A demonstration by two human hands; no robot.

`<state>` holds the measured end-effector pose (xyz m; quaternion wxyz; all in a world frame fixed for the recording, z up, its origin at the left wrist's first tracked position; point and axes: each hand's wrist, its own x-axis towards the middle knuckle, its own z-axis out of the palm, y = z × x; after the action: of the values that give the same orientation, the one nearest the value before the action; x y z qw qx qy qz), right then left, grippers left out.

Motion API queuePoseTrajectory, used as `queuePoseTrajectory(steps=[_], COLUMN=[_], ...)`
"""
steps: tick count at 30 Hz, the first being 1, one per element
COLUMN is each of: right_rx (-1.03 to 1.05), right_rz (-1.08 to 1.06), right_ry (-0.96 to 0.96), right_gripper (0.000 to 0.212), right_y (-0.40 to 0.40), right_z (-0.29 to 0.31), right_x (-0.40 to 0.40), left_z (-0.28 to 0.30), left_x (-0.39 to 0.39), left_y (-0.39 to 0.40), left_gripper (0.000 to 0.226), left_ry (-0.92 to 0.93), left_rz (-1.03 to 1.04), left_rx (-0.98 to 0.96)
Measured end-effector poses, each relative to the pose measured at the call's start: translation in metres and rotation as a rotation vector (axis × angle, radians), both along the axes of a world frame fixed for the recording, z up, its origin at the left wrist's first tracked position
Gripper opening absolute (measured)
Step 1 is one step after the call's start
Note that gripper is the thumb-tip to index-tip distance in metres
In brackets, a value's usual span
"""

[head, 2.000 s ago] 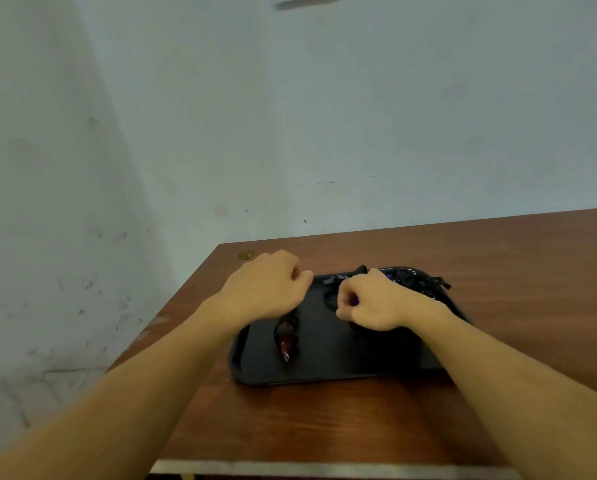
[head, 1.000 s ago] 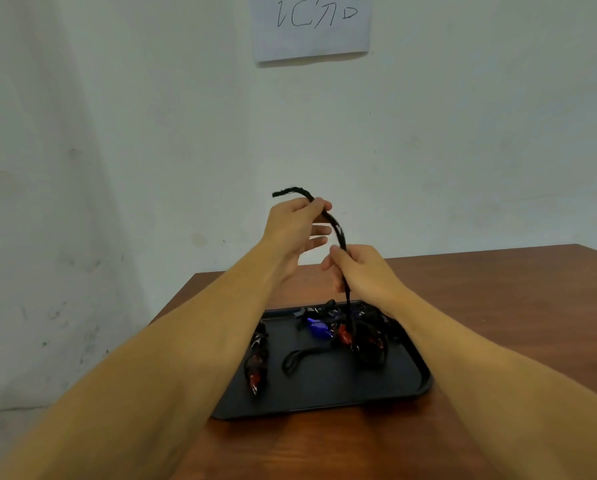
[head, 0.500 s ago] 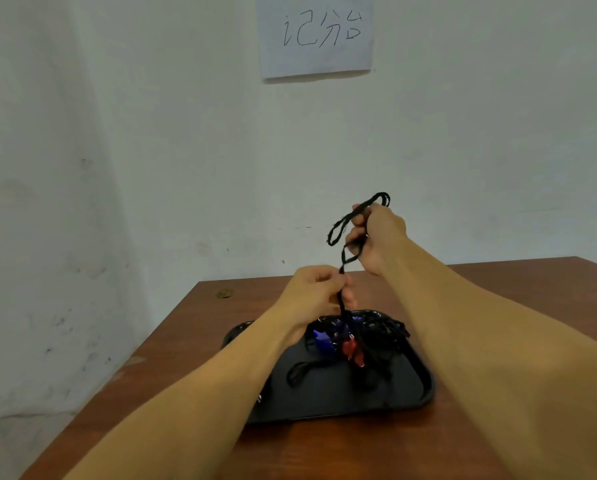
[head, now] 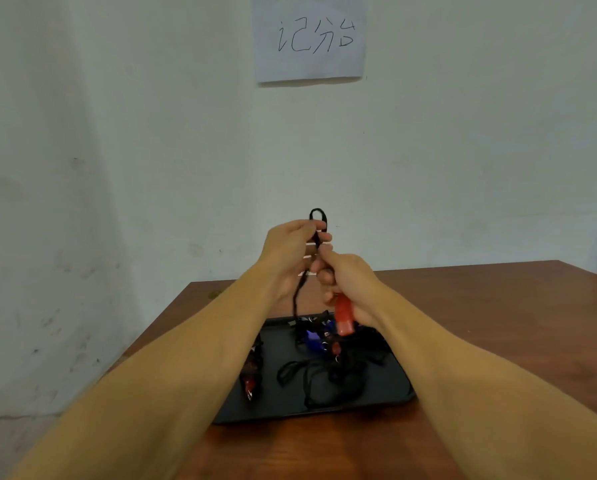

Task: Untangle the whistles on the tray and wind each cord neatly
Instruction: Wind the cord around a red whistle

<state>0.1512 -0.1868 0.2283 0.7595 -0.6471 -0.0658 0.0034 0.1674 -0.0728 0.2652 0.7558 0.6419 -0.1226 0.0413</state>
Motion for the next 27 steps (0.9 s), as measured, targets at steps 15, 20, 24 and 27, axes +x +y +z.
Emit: queuePoseTrajectory(steps=[15,20,24,27], right_rx=[0.276,-0.24,-0.352,-0.334], right_rz=[-0.135,-0.511,-0.273,-0.008], right_ry=[0.07,-0.125,-0.464,-0.525], right_gripper=[0.051,0.03,0.028,0.028], right_y=[0.011,0.005,0.01,0.022], right_z=[-0.008,-0.032,-0.048,-0.055], right_x=[-0.004,-0.006,-0.004,-0.004], left_z=[-0.054,-0.057,-0.064,-0.068], left_x=[-0.054,-0.046,-0.043,-0.037], left_y=[0.032,0.056,0.063,0.065], left_gripper=[0.04,0.045,0.048,0.049], left_ry=[0.036,-0.002,0.01,0.056], left_rz=[-0.188,-0.131,-0.229,-0.327], left_rx=[0.499,0.396,0.265,0.121])
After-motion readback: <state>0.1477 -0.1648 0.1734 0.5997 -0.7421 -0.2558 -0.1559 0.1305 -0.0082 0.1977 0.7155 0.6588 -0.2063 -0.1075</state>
